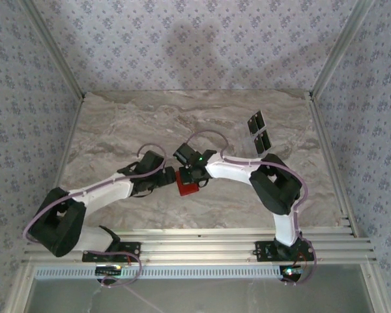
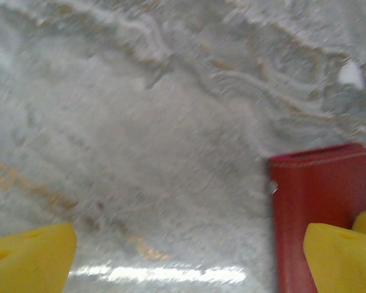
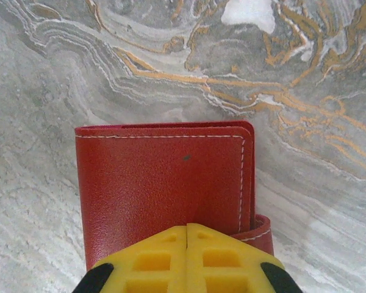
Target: Put the credit cards into the card holder
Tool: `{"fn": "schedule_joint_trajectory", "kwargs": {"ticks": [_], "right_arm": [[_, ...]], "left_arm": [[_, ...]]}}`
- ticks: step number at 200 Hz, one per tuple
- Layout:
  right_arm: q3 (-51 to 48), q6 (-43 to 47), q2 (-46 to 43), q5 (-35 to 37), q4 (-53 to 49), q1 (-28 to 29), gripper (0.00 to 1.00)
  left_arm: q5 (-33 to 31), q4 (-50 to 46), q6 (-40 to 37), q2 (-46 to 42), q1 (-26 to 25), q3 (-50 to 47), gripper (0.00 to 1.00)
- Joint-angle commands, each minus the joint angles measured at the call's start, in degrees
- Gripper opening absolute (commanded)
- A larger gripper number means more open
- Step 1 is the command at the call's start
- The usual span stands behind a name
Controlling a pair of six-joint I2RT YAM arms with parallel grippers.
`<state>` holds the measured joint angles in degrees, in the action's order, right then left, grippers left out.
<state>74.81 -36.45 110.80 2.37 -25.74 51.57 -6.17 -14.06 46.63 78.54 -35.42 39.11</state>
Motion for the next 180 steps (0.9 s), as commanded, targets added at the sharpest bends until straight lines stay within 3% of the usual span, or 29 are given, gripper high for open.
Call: {"fn": "schedule_joint_trajectory", "kwargs": {"ticks": [1,58,97,144,180], "right_arm": [[-0.4,-0.1,-2.8,-3.8,-3.6,-0.9,0.00],[-3.5,-0.1,-7.3,-4.9,-0.4,-2.6,0.00],[-4.6,-0.1,-7.7,-6.5,0.8,-3.2,0.00],[-4.9,-0.1,-7.7,-8.4,1.7,-3.6,0.00],[-5.4,2.0,-7.2,-9.1,2.1,-3.9,0.00]], "left_arm": [[2.1,0.6,-2.9,2.7,0.8,2.7,0.96],[3.7,1.3,-4.0,7.7,1.7,5.4,0.96],[4.1,-1.3,-3.8,3.3,1.1,3.6,0.96],[3.7,-5.8,0.1,-5.8,-4.3,-2.5,0.96],[1.7,-4.5,4.5,-6.9,-8.9,-5.6,0.96]]}}
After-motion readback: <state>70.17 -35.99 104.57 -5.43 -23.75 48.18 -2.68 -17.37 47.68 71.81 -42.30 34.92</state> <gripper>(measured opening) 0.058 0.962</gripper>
